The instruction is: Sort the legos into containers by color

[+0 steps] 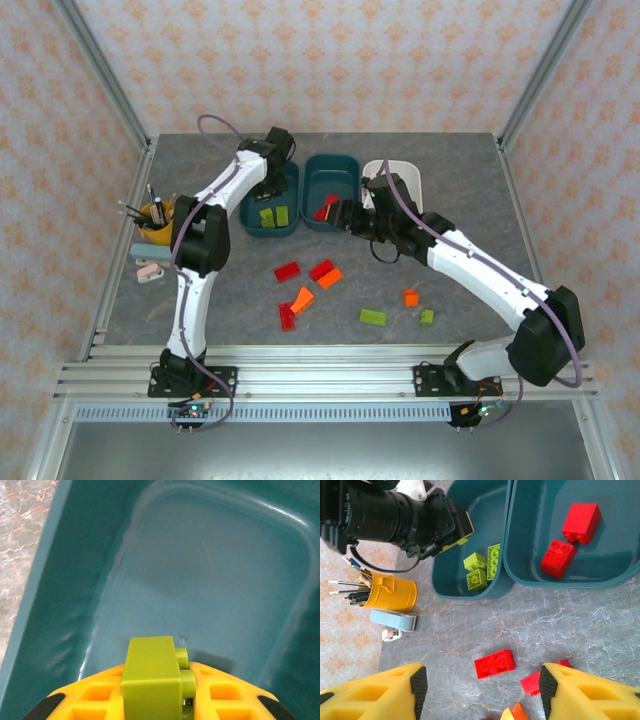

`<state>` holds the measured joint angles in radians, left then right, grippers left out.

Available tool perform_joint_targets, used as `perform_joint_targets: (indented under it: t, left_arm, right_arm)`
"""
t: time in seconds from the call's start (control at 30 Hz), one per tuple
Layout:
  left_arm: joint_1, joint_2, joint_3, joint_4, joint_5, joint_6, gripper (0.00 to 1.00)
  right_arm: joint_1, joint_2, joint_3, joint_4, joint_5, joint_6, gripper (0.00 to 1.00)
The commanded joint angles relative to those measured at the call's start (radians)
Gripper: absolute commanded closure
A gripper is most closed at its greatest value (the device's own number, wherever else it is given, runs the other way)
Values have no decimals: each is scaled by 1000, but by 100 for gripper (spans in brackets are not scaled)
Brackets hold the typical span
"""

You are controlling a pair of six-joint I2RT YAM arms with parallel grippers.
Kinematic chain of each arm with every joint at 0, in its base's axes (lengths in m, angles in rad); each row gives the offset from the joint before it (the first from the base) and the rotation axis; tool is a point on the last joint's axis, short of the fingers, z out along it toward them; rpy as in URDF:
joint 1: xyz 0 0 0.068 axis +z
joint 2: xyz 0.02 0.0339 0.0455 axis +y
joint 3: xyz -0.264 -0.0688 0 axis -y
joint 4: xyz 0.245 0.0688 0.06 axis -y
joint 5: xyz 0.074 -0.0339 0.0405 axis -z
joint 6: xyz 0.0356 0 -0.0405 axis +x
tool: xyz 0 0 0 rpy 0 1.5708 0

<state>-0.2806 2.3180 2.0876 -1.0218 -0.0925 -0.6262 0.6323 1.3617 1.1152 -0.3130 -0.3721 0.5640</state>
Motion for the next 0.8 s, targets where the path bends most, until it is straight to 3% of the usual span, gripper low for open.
perform_joint_targets:
  t: [0.0, 0.43, 0.77]
  left_arm:
    - [7, 23, 52, -63, -50, 31, 78]
    - [12, -6, -1, -61, -50, 19, 51]
    - [-9, -251, -50, -43, -51, 11, 32]
  right_arm:
    - [4, 3, 34, 0, -12, -2, 38]
    - [4, 39, 74, -94, 14, -42, 37]
    - [13, 50, 98, -185, 79, 8, 38]
